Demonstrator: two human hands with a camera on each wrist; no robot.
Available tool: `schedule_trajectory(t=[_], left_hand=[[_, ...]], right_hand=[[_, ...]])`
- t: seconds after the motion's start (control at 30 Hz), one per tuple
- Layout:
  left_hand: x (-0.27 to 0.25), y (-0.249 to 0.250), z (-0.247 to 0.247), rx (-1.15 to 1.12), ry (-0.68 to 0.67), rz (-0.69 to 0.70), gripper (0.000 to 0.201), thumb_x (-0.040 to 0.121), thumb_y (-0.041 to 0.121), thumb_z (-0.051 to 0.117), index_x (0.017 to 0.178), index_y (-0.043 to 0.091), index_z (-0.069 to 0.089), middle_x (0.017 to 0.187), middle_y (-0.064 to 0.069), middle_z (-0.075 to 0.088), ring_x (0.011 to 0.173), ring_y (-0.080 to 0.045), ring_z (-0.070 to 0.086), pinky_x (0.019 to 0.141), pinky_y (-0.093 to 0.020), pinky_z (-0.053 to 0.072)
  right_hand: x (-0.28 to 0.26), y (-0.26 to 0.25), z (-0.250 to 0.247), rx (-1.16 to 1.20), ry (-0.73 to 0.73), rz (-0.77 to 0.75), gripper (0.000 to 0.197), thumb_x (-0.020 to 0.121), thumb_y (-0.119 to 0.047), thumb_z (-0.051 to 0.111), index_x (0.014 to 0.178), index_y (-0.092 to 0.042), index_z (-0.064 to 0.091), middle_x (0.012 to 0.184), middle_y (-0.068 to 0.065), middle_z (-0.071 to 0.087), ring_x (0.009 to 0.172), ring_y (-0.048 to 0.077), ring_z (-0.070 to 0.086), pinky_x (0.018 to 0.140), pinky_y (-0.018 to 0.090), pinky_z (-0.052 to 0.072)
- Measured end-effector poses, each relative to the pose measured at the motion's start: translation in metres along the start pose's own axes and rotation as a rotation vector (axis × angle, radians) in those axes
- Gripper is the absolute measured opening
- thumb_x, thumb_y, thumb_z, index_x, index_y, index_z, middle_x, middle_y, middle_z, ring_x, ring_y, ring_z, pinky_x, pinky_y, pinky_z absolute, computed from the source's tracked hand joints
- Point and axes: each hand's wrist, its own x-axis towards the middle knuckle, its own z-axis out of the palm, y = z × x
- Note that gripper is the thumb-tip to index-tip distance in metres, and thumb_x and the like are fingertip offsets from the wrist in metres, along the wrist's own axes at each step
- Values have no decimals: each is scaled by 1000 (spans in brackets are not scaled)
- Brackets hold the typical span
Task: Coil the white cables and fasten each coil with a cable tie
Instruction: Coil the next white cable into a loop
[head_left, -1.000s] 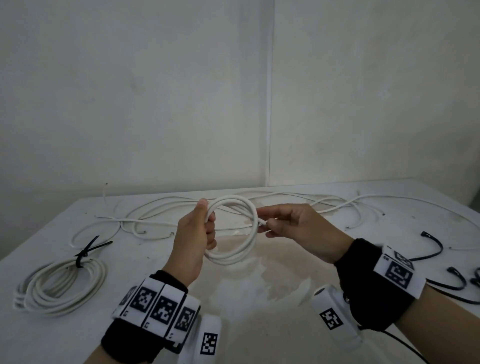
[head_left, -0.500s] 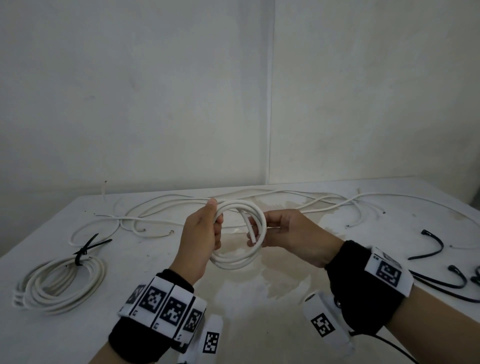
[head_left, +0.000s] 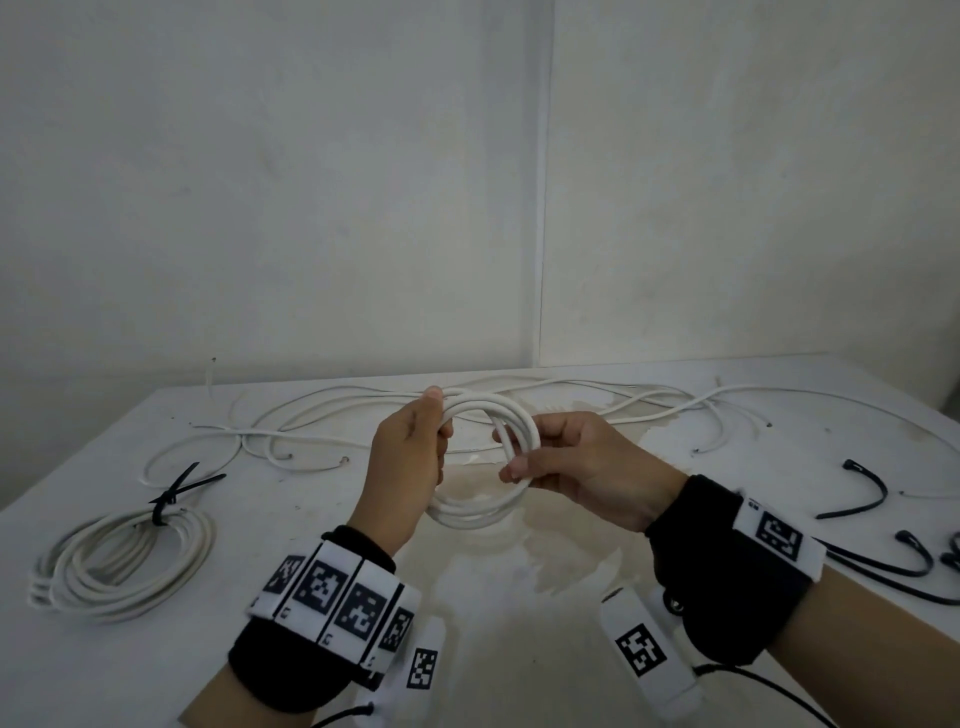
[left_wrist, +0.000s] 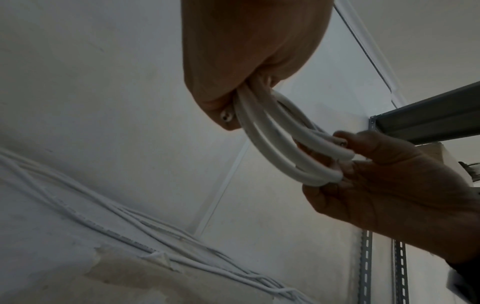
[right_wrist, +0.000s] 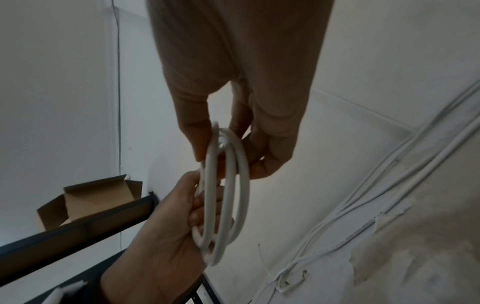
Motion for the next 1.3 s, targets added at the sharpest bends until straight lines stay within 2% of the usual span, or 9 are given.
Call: schedule_trajectory(t=[0.27, 0.37, 0.43, 0.53, 0.63, 0.73, 0.93, 1.03, 1.3], left_hand=[[0, 2, 2, -84, -22, -53, 43, 99, 29, 36, 60, 12, 42, 41, 11, 31, 34, -3, 25, 36, -15, 24], [-1, 1, 3, -49, -30, -29, 43, 99, 29, 36, 60, 12, 42, 44, 9, 32, 35, -3, 26, 37, -16, 24], [-2, -2, 3, -17, -43, -14, 43, 99, 30, 36, 61, 12, 44, 45, 7, 34, 36, -4, 27, 38, -16, 25], [-3, -5, 4, 8, -51, -11, 43, 99, 30, 36, 61, 12, 44, 43, 9, 34, 36, -4, 28, 40, -17, 26], [-4, -3, 4, -12, -73, -17, 43, 99, 30, 35, 63, 10, 45, 40, 12, 33, 35, -3, 28, 39, -16, 26], [-3, 0, 2, -39, -96, -10, 42, 99, 32, 35, 66, 10, 47, 40, 11, 34, 36, -2, 30, 40, -14, 29], [-7, -6, -4, 77, -176, 230, 20, 88, 43, 42, 104, 37, 51, 48, 15, 47, 46, 0, 42, 53, -15, 39], [-3, -7, -5, 152, -121, 292, 11, 94, 29, 46, 97, 34, 56, 50, 17, 52, 45, -2, 44, 51, -14, 38], [1, -7, 0, 132, -49, 278, 14, 94, 23, 48, 89, 30, 60, 47, 15, 50, 44, -3, 44, 49, -13, 37]], right_hand=[[1, -6, 1, 97, -23, 43, 33, 84, 18, 37, 99, 1, 61, 72, 4, 66, 61, 12, 63, 63, 20, 53], [2, -8, 5, 224, -52, 67, 29, 76, -4, 41, 101, 1, 56, 65, 4, 57, 57, 14, 55, 67, 26, 48], [3, -7, 5, 52, -25, 61, 22, 81, -18, 52, 98, -4, 54, 60, -1, 50, 54, 12, 51, 71, 29, 43], [6, -4, 7, -276, 84, -9, 19, 89, -15, 58, 100, 0, 59, 65, -1, 50, 55, 7, 54, 63, 20, 47], [5, -7, 3, -220, 96, 17, 14, 92, -14, 51, 90, -5, 61, 66, 0, 49, 55, 6, 57, 59, 17, 48], [5, -10, 4, -126, 99, 31, 28, 96, -25, 41, 90, -7, 61, 61, -3, 43, 51, 6, 48, 63, 20, 44], [10, -12, 9, -181, 173, -23, 30, 95, -28, 44, 96, -5, 63, 57, -6, 34, 45, 5, 36, 62, 22, 37], [10, -9, 11, -221, 183, -49, 30, 95, -27, 43, 97, -5, 63, 60, -5, 37, 46, 5, 40, 65, 23, 40], [9, -6, 12, -309, 197, -95, 29, 96, -28, 42, 94, -8, 63, 60, -6, 40, 47, 5, 43, 71, 32, 39]])
